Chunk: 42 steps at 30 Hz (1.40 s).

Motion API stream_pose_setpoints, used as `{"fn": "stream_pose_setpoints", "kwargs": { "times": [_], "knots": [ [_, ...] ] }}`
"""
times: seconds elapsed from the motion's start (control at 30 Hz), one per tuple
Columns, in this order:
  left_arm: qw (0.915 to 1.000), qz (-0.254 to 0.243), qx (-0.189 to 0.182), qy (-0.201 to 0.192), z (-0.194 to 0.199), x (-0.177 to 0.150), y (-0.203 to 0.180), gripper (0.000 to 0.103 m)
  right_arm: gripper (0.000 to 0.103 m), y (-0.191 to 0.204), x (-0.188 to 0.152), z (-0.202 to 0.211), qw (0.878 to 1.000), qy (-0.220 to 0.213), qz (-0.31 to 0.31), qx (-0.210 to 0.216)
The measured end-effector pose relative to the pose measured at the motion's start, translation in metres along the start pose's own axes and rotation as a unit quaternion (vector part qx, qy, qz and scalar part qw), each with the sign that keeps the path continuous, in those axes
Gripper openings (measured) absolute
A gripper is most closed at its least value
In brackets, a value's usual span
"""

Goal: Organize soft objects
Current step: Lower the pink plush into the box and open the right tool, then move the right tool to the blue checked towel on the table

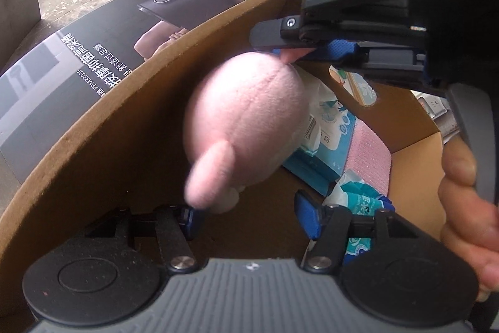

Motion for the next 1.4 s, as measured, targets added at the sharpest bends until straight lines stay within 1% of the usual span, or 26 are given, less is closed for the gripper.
{"fn": "stream_pose_setpoints", "kwargs": {
  "times": [0.03, 0.1, 0.13, 0.2, 0.27, 0.3, 0.33, 0.47, 0.5, 0.63, 0.8, 0.93, 1.0, 1.1, 1.17, 1.23, 1.3, 1.4],
  "knots": [
    [1.0, 0.002, 0.0, 0.001, -0.001, 0.0, 0.001, 0.065, 0.018, -0.002, -0.002, -0.005, 1.0, 0.004, -0.001, -0.005],
    [1.0, 0.002, 0.002, 0.004, -0.004, 0.001, 0.0, 0.066, 0.021, -0.009, -0.007, -0.016, 1.0, 0.016, -0.013, -0.003],
    [1.0, 0.003, 0.003, 0.006, -0.005, 0.0, 0.001, 0.066, 0.024, -0.012, -0.009, -0.021, 1.0, 0.019, -0.019, 0.002],
    [0.9999, 0.004, 0.003, 0.01, -0.006, 0.0, 0.002, 0.066, 0.032, -0.015, -0.009, -0.023, 0.999, 0.012, -0.031, 0.008],
    [0.9999, 0.005, 0.002, 0.011, -0.006, -0.001, 0.002, 0.066, 0.045, -0.019, -0.008, -0.019, 0.999, 0.005, -0.048, 0.017],
    [0.9999, 0.004, 0.003, 0.01, -0.005, -0.001, 0.002, 0.066, 0.049, -0.021, -0.007, -0.014, 0.998, -0.002, -0.053, 0.021],
    [1.0, 0.003, 0.003, 0.006, -0.003, -0.001, 0.002, 0.066, 0.055, -0.021, -0.006, -0.009, 0.998, -0.009, -0.055, 0.021],
    [0.9998, -0.007, 0.003, -0.016, 0.008, -0.002, 0.0, 0.068, 0.069, -0.021, -0.006, 0.024, 0.997, -0.04, -0.057, 0.015],
    [0.9996, -0.01, 0.003, -0.024, 0.012, -0.002, -0.001, 0.069, 0.071, -0.02, -0.008, 0.035, 0.997, -0.05, -0.057, 0.015],
    [0.9978, -0.032, 0.001, -0.058, 0.028, -0.01, -0.008, 0.074, 0.075, -0.019, -0.028, 0.086, 0.994, -0.091, -0.06, 0.018],
    [0.9934, -0.054, -0.011, -0.101, 0.055, -0.026, -0.02, 0.077, 0.079, -0.027, -0.076, 0.162, 0.989, -0.133, -0.068, -0.002],
    [0.9854, -0.078, -0.023, -0.15, 0.084, -0.043, -0.04, 0.078, 0.079, -0.042, -0.12, 0.229, 0.983, -0.158, -0.083, -0.042],
    [0.9801, -0.093, -0.034, -0.172, 0.097, -0.053, -0.054, 0.079, 0.079, -0.054, -0.148, 0.267, 0.978, -0.176, -0.09, -0.068],
    [0.9716, -0.126, -0.058, -0.192, 0.111, -0.072, -0.082, 0.081, 0.08, -0.072, -0.188, 0.319, 0.967, -0.203, -0.105, -0.108],
    [0.9655, -0.152, -0.078, -0.197, 0.118, -0.087, -0.103, 0.081, 0.08, -0.089, -0.216, 0.348, 0.959, -0.218, -0.125, -0.133],
    [0.9581, -0.184, -0.104, -0.193, 0.12, -0.106, -0.128, 0.081, 0.08, -0.108, -0.245, 0.369, 0.95, -0.223, -0.151, -0.156],
    [0.951, -0.213, -0.13, -0.183, 0.121, -0.127, -0.153, 0.081, 0.08, -0.129, -0.271, 0.385, 0.942, -0.223, -0.178, -0.176],
    [0.9379, -0.261, -0.166, -0.157, 0.112, -0.156, -0.193, 0.081, 0.08, -0.158, -0.303, 0.393, 0.932, -0.216, -0.217, -0.191]
  ]
}}
Point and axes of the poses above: each gripper's, at about its wrist camera, not at the fingertips, and z roughly against the way its jaws point, y to its left, x to its top, the point moved 3 cm from there along -z, roughly the way its jaws point, and after that the axes turned 14 degrees about x, right-handed, at the moved point
